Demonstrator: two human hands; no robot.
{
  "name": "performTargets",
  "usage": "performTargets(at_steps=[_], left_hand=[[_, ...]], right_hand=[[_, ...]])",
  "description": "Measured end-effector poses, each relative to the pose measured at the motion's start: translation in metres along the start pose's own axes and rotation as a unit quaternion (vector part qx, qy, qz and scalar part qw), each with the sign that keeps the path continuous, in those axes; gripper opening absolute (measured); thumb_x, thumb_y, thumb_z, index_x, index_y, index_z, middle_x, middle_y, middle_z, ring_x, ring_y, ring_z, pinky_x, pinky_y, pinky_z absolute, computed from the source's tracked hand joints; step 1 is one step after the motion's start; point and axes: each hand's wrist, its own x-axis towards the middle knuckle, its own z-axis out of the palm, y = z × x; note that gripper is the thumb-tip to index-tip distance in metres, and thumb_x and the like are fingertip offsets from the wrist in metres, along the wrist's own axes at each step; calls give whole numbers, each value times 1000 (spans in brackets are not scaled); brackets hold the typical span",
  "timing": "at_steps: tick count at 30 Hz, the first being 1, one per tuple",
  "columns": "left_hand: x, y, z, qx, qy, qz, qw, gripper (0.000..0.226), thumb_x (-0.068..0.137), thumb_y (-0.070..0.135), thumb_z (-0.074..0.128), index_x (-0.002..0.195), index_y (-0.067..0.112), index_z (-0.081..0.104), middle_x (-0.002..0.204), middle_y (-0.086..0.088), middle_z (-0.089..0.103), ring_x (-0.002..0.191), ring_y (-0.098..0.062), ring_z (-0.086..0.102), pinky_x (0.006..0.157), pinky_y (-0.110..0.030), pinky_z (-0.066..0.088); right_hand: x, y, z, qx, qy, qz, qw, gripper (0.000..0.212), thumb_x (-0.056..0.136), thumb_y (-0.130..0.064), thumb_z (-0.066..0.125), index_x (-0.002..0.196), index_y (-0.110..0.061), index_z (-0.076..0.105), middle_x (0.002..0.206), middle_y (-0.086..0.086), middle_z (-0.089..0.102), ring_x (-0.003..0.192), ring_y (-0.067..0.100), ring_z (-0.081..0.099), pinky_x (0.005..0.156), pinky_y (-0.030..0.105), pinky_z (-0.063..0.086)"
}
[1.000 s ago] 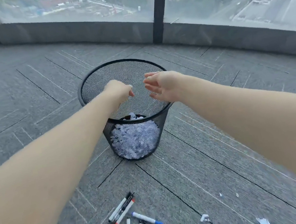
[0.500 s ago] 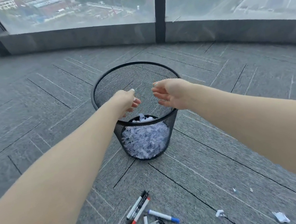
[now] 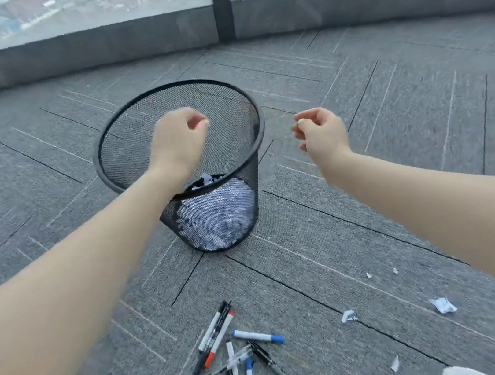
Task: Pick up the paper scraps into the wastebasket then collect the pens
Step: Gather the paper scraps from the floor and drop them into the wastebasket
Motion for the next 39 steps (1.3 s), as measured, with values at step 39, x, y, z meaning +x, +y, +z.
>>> performTargets(at_steps=[39], left_hand=[[-249,-17,250,-13,-316,168,934,28,82,20,68,106,6,64,101,-3,60,94,-17,55,79,-22,39]], right_hand=[[-101,243,-169,-375,113,43,919,12,87,-31,59,89,-23,67,94,-9,61,93,11,52,89,29,26]])
